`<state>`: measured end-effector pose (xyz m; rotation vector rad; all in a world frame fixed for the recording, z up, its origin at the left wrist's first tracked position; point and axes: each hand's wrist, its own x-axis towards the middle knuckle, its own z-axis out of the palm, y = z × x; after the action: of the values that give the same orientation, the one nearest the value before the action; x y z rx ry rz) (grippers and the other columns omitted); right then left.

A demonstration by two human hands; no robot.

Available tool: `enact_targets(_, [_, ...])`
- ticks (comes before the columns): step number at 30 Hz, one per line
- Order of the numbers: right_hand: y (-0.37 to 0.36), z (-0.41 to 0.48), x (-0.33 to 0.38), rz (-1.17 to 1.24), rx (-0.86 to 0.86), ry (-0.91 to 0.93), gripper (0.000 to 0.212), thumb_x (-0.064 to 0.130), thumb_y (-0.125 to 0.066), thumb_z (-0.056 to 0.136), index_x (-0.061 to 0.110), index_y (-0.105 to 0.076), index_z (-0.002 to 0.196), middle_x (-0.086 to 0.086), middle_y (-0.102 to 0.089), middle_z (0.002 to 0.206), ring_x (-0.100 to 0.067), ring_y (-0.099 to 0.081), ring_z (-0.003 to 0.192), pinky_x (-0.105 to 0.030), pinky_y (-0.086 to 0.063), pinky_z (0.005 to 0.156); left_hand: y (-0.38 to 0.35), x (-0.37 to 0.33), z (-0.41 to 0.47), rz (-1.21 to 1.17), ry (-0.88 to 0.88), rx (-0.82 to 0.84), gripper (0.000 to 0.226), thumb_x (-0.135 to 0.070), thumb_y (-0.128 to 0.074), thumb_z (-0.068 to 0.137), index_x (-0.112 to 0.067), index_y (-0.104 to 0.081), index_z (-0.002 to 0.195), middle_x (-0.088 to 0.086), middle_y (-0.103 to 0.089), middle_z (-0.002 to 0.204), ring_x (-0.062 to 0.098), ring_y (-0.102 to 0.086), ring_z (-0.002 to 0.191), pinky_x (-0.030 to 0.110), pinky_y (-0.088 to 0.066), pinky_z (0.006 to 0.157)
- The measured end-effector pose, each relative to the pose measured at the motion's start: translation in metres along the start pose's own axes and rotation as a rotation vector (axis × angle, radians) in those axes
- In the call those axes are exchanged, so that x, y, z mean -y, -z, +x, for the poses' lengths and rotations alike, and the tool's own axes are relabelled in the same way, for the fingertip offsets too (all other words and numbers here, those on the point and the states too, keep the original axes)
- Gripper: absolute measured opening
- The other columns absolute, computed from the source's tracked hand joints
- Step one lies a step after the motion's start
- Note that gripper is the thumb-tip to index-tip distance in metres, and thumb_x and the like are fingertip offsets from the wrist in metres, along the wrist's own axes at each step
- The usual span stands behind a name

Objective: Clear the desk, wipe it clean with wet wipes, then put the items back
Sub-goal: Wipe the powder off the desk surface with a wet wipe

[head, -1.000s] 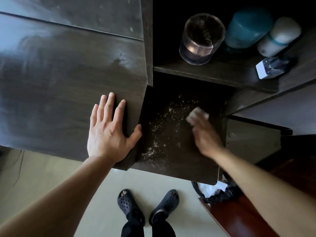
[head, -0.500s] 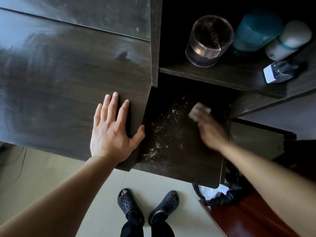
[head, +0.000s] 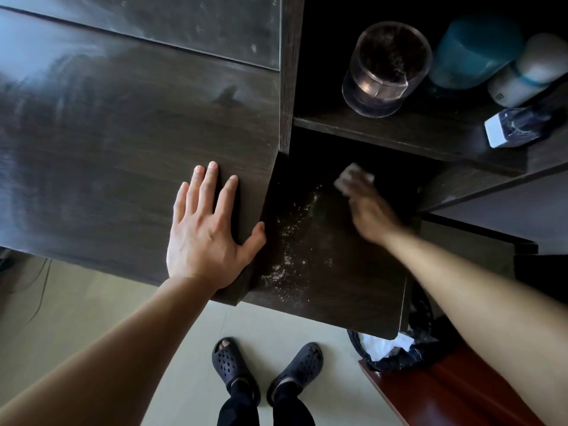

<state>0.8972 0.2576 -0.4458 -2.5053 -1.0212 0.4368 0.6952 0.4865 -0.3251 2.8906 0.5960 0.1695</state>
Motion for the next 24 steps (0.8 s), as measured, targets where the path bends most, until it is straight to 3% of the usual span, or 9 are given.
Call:
enact_targets(3, [-0.001,0.044,0.005,0.011,-0.060,-0.312,0.057,0.001,-0.037,0.094,0.011,-0.024,0.148,-0.008,-0.010,0.159,-0.022,-0.002,0.146,-0.028,-0.002,0.118,-0.001,0.000,0.000,0.003,0.000,-0.004,0.078,-0.060,-0.047,0.082,-0.008,-0.042,0.140,0.019,-0.027,0.153,0.032,-0.018,0.144,0.046,-0.014,0.118])
enact_targets(6, [-0.034,0.015,0.051,-0.006,-0.012,-0.016,0.054,-0.004,-0.042,0.088,0.003,-0.036,0.141,-0.017,-0.023,0.154,-0.031,-0.014,0.144,-0.034,-0.009,0.117,-0.001,0.001,0.001,0.006,0.003,0.001,0.078,-0.060,-0.047,0.082,-0.008,-0.042,0.140,0.018,-0.026,0.154,0.032,-0.017,0.145,0.045,-0.014,0.118])
enact_targets(8, [-0.054,-0.040,0.079,0.003,0.093,0.196,0.057,-0.002,-0.043,0.089,0.010,-0.035,0.144,-0.009,-0.019,0.156,-0.023,-0.009,0.146,-0.032,-0.008,0.119,0.000,0.001,0.001,0.009,0.005,0.005,0.078,-0.060,-0.047,0.082,-0.008,-0.042,0.140,0.018,-0.025,0.154,0.032,-0.017,0.145,0.046,-0.014,0.118])
enact_targets(10, [-0.049,-0.072,0.082,-0.008,0.200,0.280,0.058,0.003,-0.038,0.095,0.022,-0.026,0.148,0.006,-0.007,0.158,-0.011,0.003,0.146,-0.027,-0.002,0.118,0.000,0.002,0.000,0.007,0.001,0.014,0.079,-0.060,-0.048,0.082,-0.008,-0.041,0.141,0.019,-0.025,0.154,0.032,-0.016,0.145,0.046,-0.014,0.118])
enact_targets(12, [-0.037,-0.056,0.057,-0.027,0.242,0.322,0.055,0.001,-0.036,0.094,0.021,-0.034,0.145,0.004,-0.018,0.157,-0.013,-0.007,0.146,-0.027,-0.005,0.118,-0.001,0.002,0.000,-0.004,-0.002,0.008,0.078,-0.060,-0.048,0.082,-0.007,-0.042,0.140,0.019,-0.026,0.154,0.032,-0.016,0.145,0.046,-0.014,0.118])
enact_targets(14, [-0.022,-0.014,0.029,0.000,0.140,0.202,0.048,0.005,-0.031,0.093,0.009,-0.041,0.141,-0.010,-0.030,0.152,-0.026,-0.021,0.143,-0.026,-0.005,0.119,-0.001,0.002,0.000,0.004,0.001,0.004,0.078,-0.060,-0.048,0.082,-0.007,-0.042,0.140,0.019,-0.026,0.154,0.033,-0.017,0.144,0.047,-0.014,0.118])
enact_targets(18, [-0.008,0.030,0.014,0.005,-0.011,-0.224,0.051,0.008,-0.033,0.099,0.010,-0.022,0.149,-0.006,-0.007,0.159,-0.018,0.001,0.146,-0.030,-0.001,0.119,-0.001,0.002,0.000,0.010,-0.002,0.011,0.078,-0.060,-0.048,0.083,-0.008,-0.041,0.141,0.019,-0.025,0.154,0.032,-0.017,0.145,0.046,-0.014,0.118])
enact_targets(21, [-0.039,-0.037,0.049,-0.008,-0.025,0.028,0.054,-0.001,-0.038,0.094,0.010,-0.032,0.146,-0.008,-0.019,0.157,-0.020,-0.009,0.146,-0.040,-0.016,0.119,0.001,0.002,0.000,0.000,0.001,0.021,0.079,-0.060,-0.047,0.082,-0.008,-0.041,0.141,0.018,-0.024,0.154,0.032,-0.016,0.145,0.046,-0.013,0.118])
enact_targets(24, [-0.061,-0.136,0.073,-0.001,0.091,0.174,0.058,-0.002,-0.047,0.089,0.018,-0.037,0.143,-0.001,-0.022,0.156,-0.015,-0.013,0.145,-0.036,-0.021,0.117,0.001,0.001,0.001,0.000,0.002,0.025,0.079,-0.061,-0.045,0.082,-0.008,-0.041,0.141,0.019,-0.024,0.154,0.032,-0.015,0.145,0.046,-0.012,0.119])
